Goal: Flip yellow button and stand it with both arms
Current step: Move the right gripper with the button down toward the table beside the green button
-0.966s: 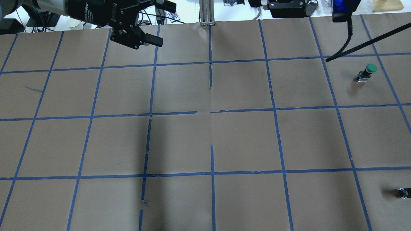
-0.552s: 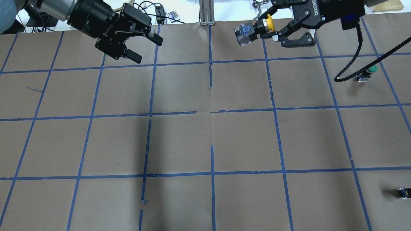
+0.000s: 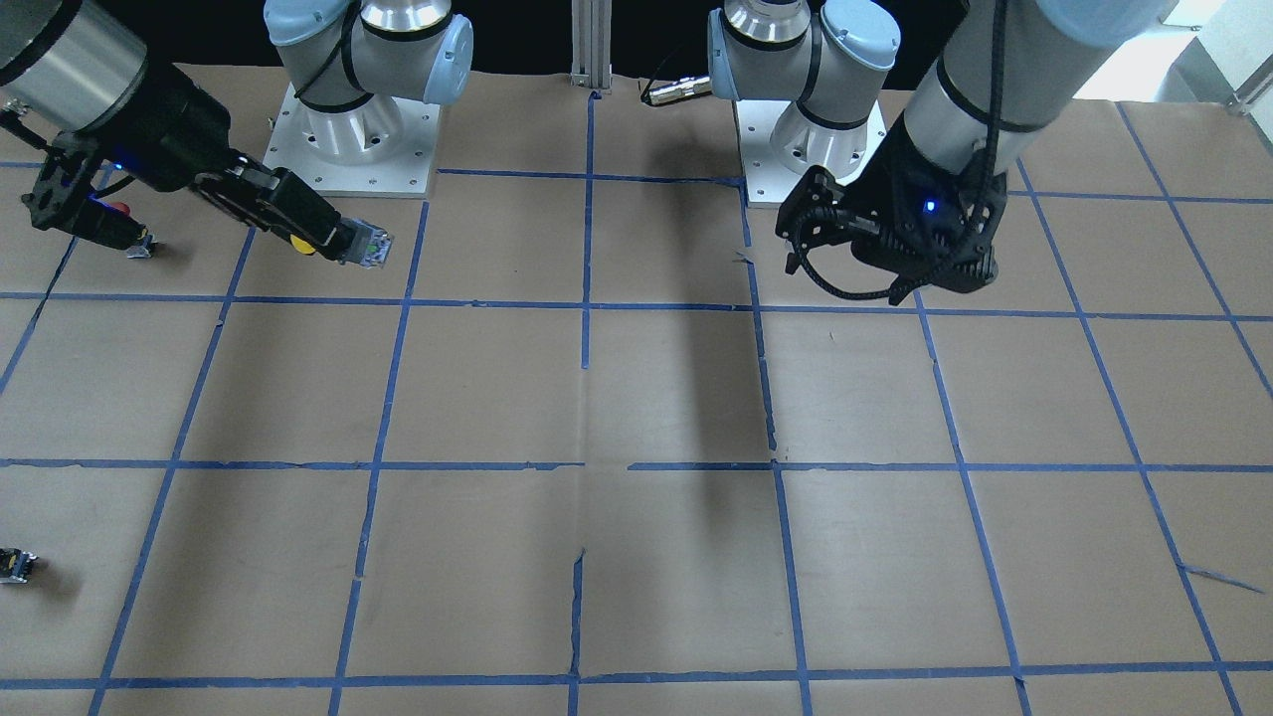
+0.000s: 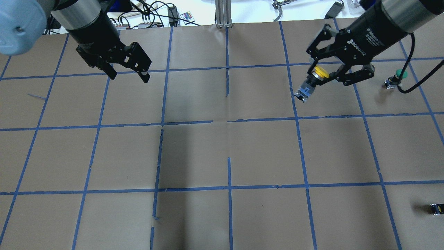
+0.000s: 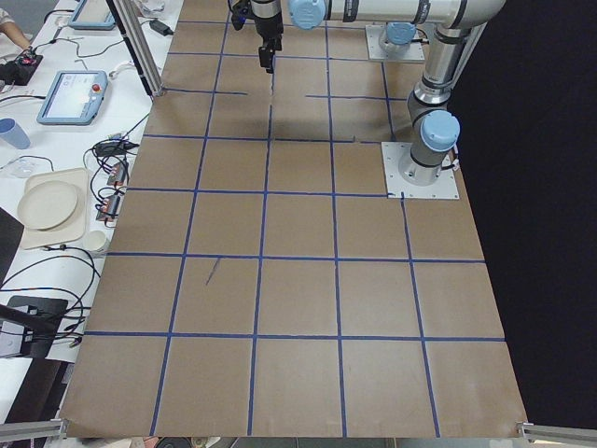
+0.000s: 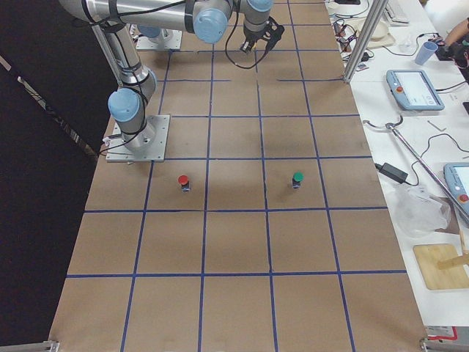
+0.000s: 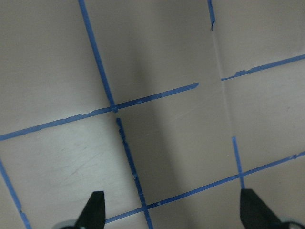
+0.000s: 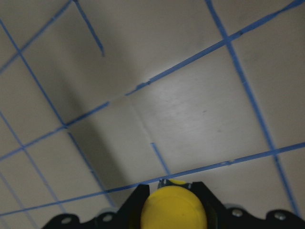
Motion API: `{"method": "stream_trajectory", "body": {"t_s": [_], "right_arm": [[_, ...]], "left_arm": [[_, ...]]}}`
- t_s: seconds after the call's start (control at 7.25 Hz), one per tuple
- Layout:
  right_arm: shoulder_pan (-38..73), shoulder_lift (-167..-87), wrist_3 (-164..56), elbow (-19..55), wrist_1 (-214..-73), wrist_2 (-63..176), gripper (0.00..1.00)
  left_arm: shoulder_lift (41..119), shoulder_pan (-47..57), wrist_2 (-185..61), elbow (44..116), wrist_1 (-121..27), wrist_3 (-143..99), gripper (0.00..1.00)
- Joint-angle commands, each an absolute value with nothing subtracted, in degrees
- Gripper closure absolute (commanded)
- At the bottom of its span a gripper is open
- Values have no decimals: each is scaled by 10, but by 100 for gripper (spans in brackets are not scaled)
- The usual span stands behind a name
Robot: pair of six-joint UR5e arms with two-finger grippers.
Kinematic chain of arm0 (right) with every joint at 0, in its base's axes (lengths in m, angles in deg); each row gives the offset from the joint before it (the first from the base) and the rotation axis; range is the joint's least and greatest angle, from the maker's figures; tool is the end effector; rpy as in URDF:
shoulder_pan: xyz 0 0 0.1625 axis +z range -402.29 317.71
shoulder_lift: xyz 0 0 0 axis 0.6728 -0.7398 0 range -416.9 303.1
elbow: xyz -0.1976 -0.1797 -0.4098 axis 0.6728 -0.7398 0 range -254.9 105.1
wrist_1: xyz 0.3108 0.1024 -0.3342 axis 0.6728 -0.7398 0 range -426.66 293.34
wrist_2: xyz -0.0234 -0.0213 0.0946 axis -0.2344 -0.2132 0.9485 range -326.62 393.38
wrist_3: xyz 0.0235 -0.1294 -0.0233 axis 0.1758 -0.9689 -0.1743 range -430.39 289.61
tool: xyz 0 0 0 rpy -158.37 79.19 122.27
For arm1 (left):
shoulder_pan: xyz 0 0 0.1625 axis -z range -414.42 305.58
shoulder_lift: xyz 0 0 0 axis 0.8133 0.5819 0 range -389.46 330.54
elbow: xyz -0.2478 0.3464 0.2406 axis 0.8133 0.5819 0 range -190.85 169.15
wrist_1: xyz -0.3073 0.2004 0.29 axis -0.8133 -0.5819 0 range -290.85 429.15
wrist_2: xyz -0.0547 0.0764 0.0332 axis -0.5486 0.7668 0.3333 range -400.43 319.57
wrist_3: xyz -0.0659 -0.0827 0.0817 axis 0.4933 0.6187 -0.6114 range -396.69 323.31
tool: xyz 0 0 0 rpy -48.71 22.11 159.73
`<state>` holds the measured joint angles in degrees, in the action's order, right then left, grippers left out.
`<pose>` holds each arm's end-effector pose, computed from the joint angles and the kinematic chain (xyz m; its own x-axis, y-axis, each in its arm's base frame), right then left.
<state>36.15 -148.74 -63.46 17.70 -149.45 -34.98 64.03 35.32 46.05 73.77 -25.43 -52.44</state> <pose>0.0759 -0.5403 0.5086 -0.8699 0.3518 -0.3458 0.3057 0.9346 0.1819 -0.1389 -0.5717 0.5276 -0.9619 0.2640 0.0718 0.2665 0.9634 0.0288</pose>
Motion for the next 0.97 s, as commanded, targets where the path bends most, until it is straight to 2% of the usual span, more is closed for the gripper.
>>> {"method": "stream_trajectory", "body": {"t_s": [0.0,0.41,0.55,0.83], "right_arm": [[338,-1487,-883,194,-1495,-453,81],[205,-1486,-1253,264,-1586,-484,84],[169,-1486,-1352,297,-1639,-490,92],[121,-1483,-1549,336,-1718,-491,92]], "left_arm": [[608,345,509,786,-251,-497,2],[593,346,505,809,-209,-442,1],[594,346,502,806,-209,-438,1],[601,346,490,792,-208,-424,1]]}}
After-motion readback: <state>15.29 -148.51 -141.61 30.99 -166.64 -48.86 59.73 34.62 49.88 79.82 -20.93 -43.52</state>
